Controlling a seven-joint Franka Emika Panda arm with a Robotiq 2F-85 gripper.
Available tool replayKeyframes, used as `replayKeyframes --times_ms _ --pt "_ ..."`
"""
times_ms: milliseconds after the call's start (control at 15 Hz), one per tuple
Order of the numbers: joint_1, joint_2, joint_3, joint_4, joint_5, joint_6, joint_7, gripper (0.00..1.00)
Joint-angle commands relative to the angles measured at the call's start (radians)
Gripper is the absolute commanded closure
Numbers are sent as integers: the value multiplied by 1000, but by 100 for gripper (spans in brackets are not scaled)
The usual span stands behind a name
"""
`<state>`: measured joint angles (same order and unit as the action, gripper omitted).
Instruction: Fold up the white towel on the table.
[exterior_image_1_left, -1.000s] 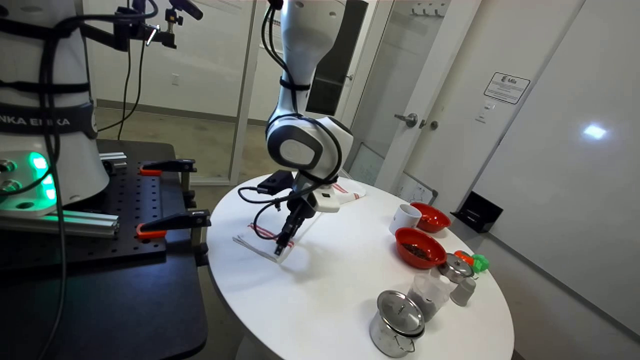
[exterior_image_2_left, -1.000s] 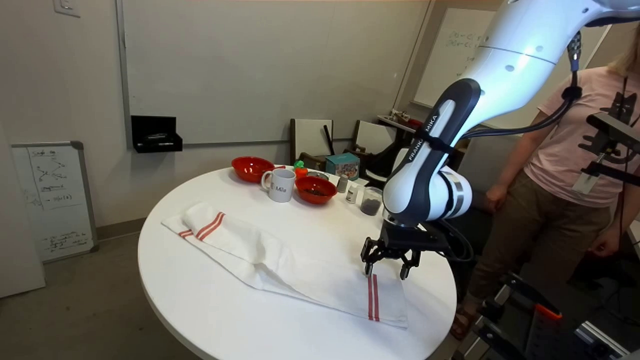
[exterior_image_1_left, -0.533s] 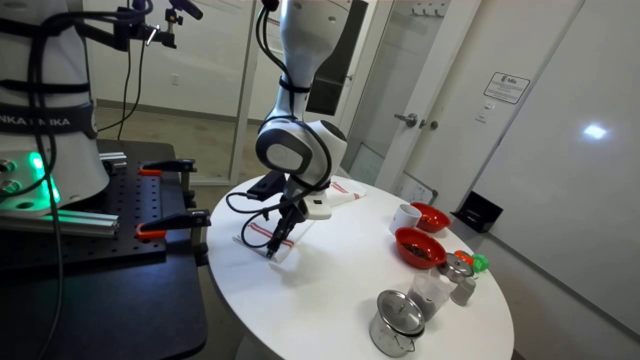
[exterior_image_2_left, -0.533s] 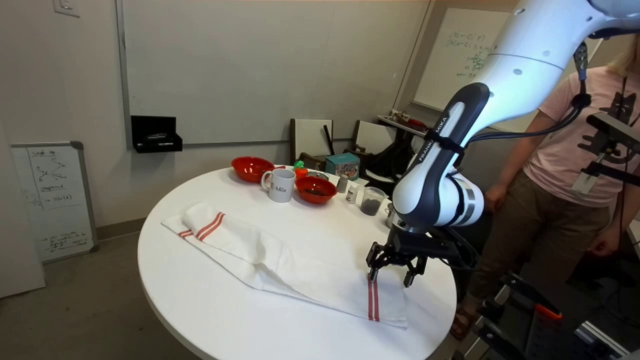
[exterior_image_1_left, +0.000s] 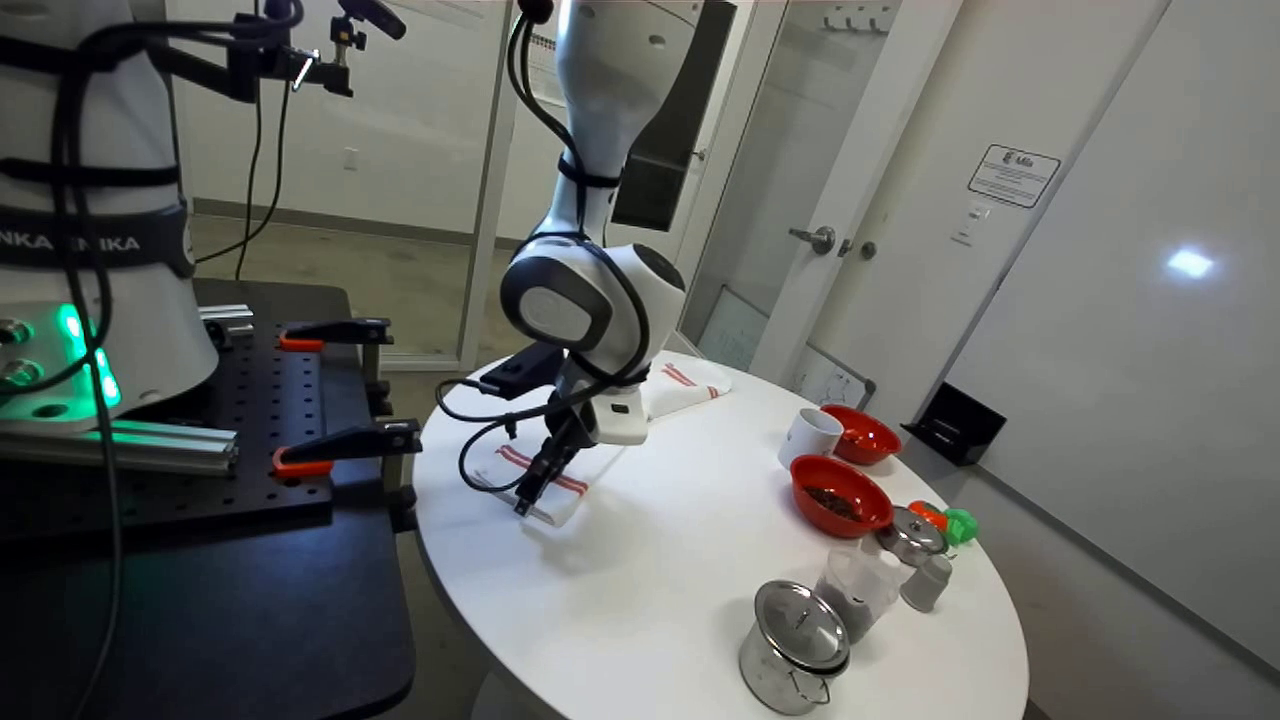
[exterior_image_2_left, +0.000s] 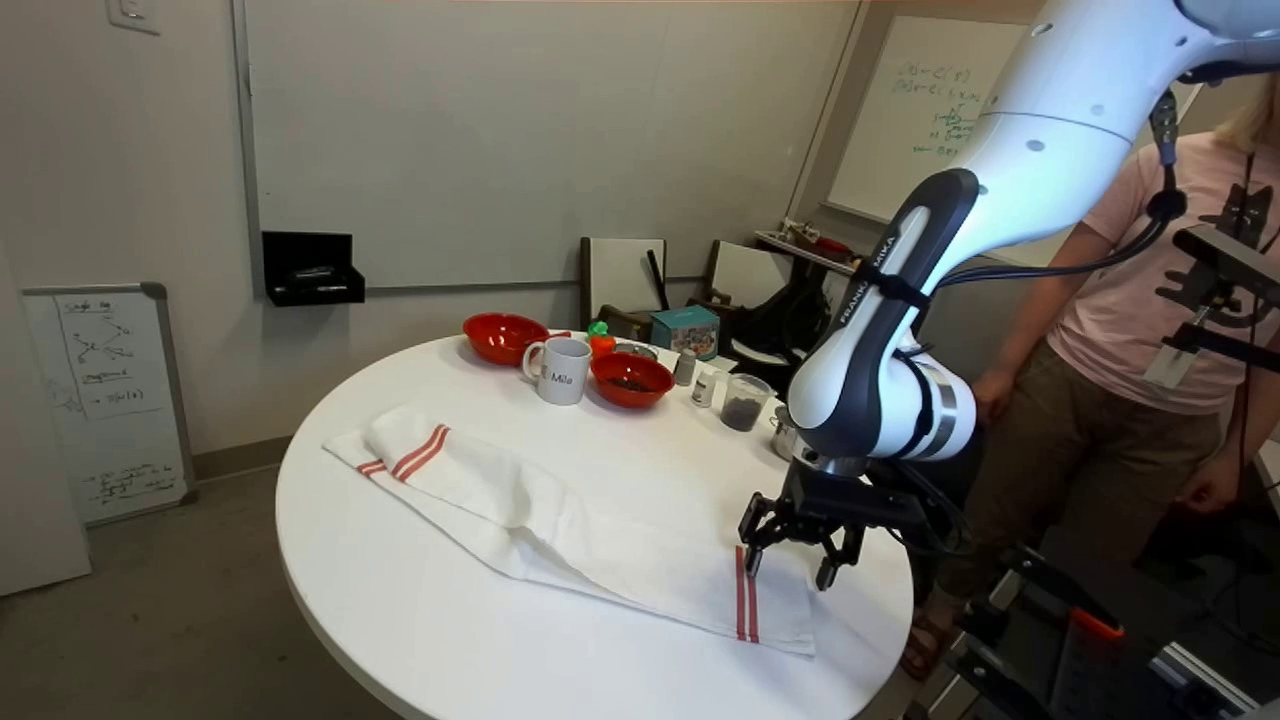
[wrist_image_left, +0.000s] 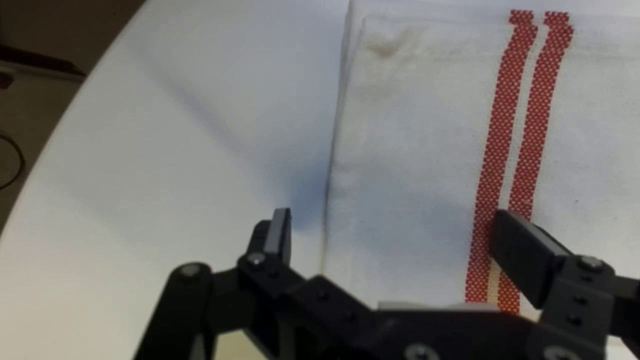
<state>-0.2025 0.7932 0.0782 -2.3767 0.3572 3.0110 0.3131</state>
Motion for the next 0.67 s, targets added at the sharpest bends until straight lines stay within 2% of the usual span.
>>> replayKeyframes --times_ms 0,600 --pt "-47 27 50 9 56 40 -1 0" --pt "-96 72 96 18 65 138 0 0"
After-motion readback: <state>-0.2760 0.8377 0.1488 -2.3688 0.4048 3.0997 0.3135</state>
